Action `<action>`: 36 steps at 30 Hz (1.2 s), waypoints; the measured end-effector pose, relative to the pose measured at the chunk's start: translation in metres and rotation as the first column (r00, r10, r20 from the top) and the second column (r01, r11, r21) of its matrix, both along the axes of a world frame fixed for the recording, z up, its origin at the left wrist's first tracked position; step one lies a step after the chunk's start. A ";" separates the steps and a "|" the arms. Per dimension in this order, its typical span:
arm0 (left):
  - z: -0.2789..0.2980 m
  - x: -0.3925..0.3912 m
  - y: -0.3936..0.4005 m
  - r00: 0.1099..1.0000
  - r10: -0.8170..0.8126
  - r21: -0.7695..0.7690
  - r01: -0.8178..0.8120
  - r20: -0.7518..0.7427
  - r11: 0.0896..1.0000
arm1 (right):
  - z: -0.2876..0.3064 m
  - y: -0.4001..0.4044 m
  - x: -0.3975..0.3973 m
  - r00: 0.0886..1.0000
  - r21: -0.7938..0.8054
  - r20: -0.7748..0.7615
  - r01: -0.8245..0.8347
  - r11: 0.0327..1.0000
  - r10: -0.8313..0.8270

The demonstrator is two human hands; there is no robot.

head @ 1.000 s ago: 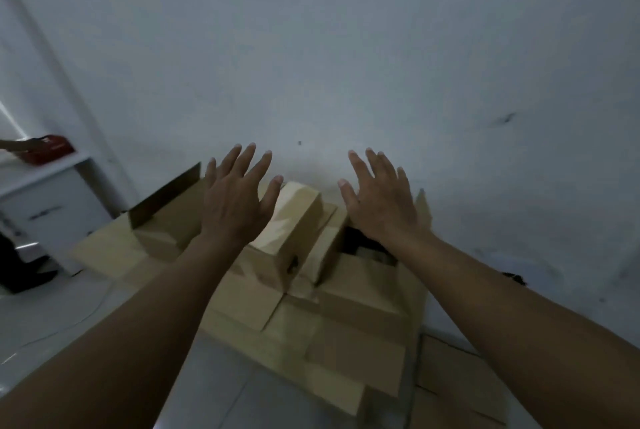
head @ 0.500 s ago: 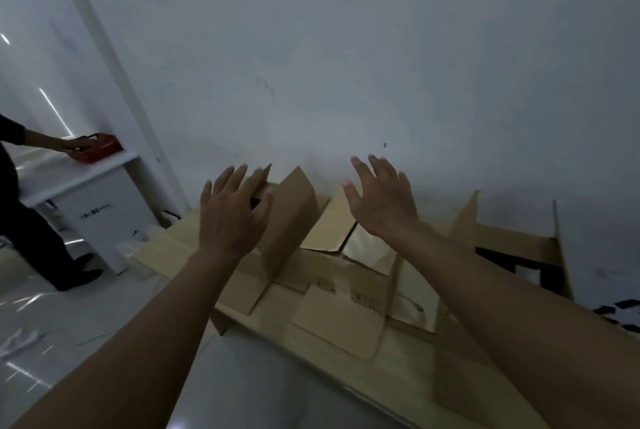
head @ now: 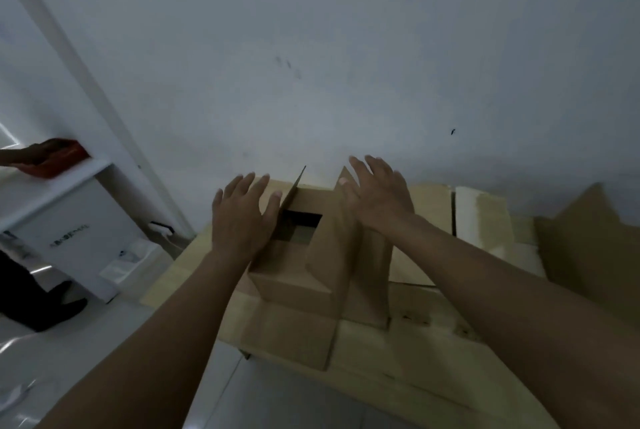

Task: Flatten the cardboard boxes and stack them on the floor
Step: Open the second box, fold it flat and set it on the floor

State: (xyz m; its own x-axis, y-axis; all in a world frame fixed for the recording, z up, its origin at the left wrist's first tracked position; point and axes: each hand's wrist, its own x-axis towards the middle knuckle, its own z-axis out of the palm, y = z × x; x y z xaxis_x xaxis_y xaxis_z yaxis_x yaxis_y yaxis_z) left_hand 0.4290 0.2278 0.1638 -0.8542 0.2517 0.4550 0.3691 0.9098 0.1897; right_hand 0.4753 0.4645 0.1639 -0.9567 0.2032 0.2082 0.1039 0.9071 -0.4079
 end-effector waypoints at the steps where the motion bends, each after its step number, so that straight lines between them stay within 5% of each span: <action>1: -0.007 -0.014 -0.005 0.999 -0.030 -0.006 0.030 0.012 1.000 | -0.005 -0.007 -0.009 1.000 -0.008 0.005 0.026 1.000 -0.026; 10: -0.060 -0.110 -0.018 0.939 -0.279 -0.010 0.287 0.203 0.958 | -0.052 -0.075 -0.059 0.951 -0.053 0.161 0.275 0.960 -0.263; 25: -0.117 -0.181 -0.001 0.777 -0.339 0.113 0.331 0.530 0.937 | -0.102 -0.096 -0.120 0.777 -0.169 0.407 0.581 0.797 -0.480; 36: -0.126 -0.209 -0.013 0.650 -0.469 0.244 0.409 0.598 0.879 | -0.125 -0.065 -0.088 0.573 0.077 0.442 0.742 0.666 -0.690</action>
